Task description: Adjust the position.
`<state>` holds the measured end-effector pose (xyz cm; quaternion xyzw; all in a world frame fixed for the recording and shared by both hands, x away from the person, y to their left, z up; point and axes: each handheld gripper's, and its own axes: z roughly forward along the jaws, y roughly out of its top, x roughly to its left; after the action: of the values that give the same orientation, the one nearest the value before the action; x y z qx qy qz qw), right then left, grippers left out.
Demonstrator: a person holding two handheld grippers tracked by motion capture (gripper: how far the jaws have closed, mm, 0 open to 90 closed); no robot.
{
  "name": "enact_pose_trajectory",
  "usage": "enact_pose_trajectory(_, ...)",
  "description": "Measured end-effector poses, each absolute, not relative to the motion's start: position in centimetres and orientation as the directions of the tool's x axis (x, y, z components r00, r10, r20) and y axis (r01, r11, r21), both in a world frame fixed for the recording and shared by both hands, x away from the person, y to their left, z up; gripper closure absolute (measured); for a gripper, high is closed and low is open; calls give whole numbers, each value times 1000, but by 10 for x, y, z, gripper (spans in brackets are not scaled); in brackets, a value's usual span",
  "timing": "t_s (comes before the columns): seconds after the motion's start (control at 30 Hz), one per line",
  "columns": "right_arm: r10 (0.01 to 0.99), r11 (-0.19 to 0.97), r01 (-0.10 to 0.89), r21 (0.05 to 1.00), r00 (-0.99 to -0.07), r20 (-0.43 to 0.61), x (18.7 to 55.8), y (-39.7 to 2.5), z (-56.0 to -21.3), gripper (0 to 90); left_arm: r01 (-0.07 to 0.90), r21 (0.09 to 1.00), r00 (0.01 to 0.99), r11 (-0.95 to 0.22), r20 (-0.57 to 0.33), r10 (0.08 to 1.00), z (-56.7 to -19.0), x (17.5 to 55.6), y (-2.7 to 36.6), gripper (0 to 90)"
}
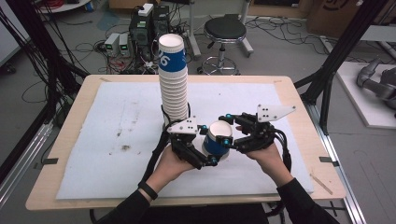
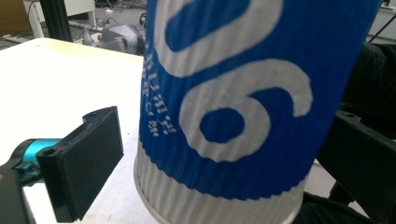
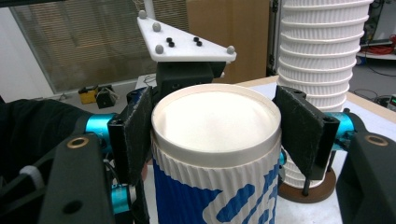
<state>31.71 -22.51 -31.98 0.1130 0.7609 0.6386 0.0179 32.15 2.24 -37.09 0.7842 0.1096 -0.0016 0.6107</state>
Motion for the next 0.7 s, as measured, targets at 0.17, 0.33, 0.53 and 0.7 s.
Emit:
enact_pose_trajectory(0.17, 192, 155, 155, 976, -973, 124, 316, -224, -320, 316, 169, 956, 979, -239, -134, 157, -372, 321, 22, 109)
enact_pose_trajectory(0.33, 195, 154, 152, 976, -973, 121, 317, -225, -320, 317, 175, 954, 978, -241, -140, 157, -374, 322, 22, 121)
enact_pose_trajectory(0.53, 198, 153, 151, 977, -973, 119, 317, -225, -320, 317, 174, 954, 979, -242, -140, 151, -374, 322, 22, 147)
enact_pose_trajectory(0.7, 196, 152, 156, 976, -973, 125, 317, -225, -320, 303, 164, 956, 981, -244, -131, 144, -373, 323, 24, 170)
